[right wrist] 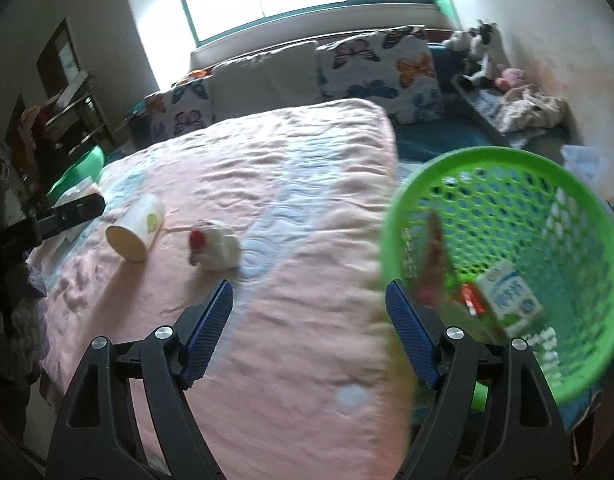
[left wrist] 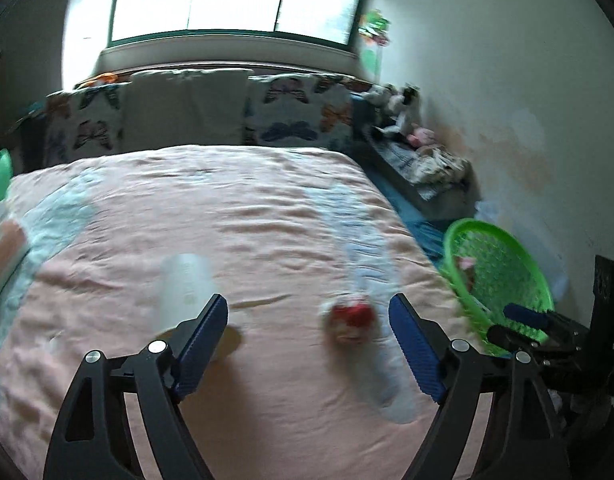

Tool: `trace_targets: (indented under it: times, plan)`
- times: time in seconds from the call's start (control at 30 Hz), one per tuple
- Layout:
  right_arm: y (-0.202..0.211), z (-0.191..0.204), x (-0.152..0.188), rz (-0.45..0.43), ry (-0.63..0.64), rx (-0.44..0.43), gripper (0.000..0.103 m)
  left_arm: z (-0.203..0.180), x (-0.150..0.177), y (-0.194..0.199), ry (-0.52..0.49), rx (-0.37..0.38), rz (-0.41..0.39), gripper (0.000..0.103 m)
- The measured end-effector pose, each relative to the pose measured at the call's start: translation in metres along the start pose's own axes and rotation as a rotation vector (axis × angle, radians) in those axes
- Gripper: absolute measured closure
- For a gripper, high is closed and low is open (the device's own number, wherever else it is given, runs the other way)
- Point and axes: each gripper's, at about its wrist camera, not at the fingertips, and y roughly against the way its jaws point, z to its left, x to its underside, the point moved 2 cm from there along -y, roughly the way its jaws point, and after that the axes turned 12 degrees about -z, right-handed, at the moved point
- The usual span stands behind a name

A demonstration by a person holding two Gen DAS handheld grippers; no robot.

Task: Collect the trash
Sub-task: 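Move both grippers back over the bed toward the paper cup and plastic bag, then grasp the crumpled white-red plastic bag with right gripper while left grasps the white paper cup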

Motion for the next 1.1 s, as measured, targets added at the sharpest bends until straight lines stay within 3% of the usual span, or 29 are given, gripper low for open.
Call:
trace_targets:
  times: [0.2, 0.57, 0.87, 1.1]
  plan:
    - [-0.028, 0.040, -0.001, 0.026, 0.029, -0.077, 0.024, 0.043, 0.004, 0.011, 0.078, -0.069, -0.006, 0.023]
    - [-0.077, 0.082, -0.003, 0.076, 0.078, -0.136, 0.026, 0.078, 0.017, 0.015, 0.126, -0.126, 0.015, 0.023]
    - [-0.115, 0.079, 0.001, 0.128, 0.072, -0.108, 0.041, 0.084, 0.031, -0.003, 0.124, -0.140, 0.057, 0.020]
    - [-0.115, 0.072, 0.003, 0.130, 0.058, -0.115, 0.055, 0.080, 0.039, -0.021, 0.114, -0.167, 0.070, 0.016]
